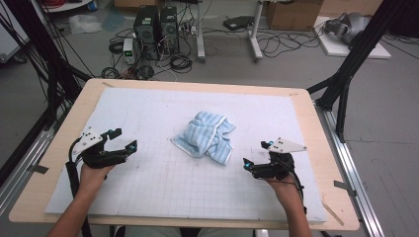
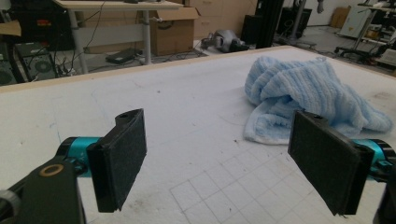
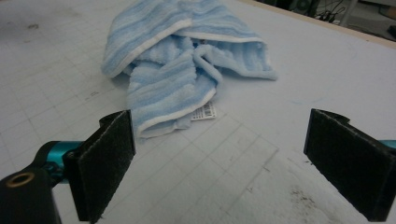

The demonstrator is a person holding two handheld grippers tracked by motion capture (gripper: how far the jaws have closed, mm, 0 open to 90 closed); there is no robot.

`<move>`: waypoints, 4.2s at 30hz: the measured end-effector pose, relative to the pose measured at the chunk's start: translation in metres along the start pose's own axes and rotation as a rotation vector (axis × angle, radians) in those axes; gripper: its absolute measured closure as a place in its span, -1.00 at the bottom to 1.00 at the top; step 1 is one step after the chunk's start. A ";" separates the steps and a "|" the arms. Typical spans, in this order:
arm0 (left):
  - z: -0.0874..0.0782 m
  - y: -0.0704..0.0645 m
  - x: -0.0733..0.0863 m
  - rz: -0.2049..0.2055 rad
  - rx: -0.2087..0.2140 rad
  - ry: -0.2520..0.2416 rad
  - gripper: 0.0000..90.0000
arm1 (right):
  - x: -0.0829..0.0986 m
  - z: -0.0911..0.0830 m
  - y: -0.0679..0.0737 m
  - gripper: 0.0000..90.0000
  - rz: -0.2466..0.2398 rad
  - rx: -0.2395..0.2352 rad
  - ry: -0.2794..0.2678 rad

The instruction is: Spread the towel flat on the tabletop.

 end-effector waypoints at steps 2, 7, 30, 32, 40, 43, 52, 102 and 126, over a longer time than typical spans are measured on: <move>0.000 0.000 0.000 0.002 0.000 0.002 -0.56 | 0.000 0.005 0.005 -0.82 -0.014 -0.013 0.009; 0.001 -0.001 0.001 -0.003 0.004 0.001 -0.56 | -0.007 0.013 0.017 -0.62 -0.037 -0.055 0.005; 0.002 0.002 0.002 -0.009 0.008 0.002 -0.55 | -0.017 0.109 0.053 -0.03 -0.042 -0.068 0.178; 0.002 0.001 0.002 -0.009 0.008 0.001 -0.55 | -0.014 0.112 0.055 0.17 -0.037 -0.075 0.198; 0.001 0.002 0.001 -0.012 0.003 -0.002 -0.55 | -0.014 0.099 0.065 0.71 0.005 -0.176 0.233; 0.001 0.002 0.001 -0.011 0.004 -0.003 -0.55 | -0.017 0.090 0.077 0.71 -0.003 -0.244 0.215; 0.006 -0.006 -0.001 0.004 0.027 0.004 -0.51 | -0.024 0.065 0.081 0.65 -0.055 -0.180 0.197; 0.126 -0.089 -0.010 -0.047 0.331 0.167 0.82 | -0.002 0.075 0.071 0.38 -0.069 -0.139 0.221; 0.096 -0.030 -0.013 -0.099 0.186 0.149 0.85 | -0.011 0.032 0.112 0.29 -0.078 -0.428 0.149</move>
Point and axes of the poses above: each handheld gripper's, and its own axes: z roughly forward along the jaws, x roughly out of its underside, y roughly to its left, the point moved 10 cm from there along z, roughly forward along the jaws, and after that the axes turned 12 degrees about x, right-handed, at the moved point
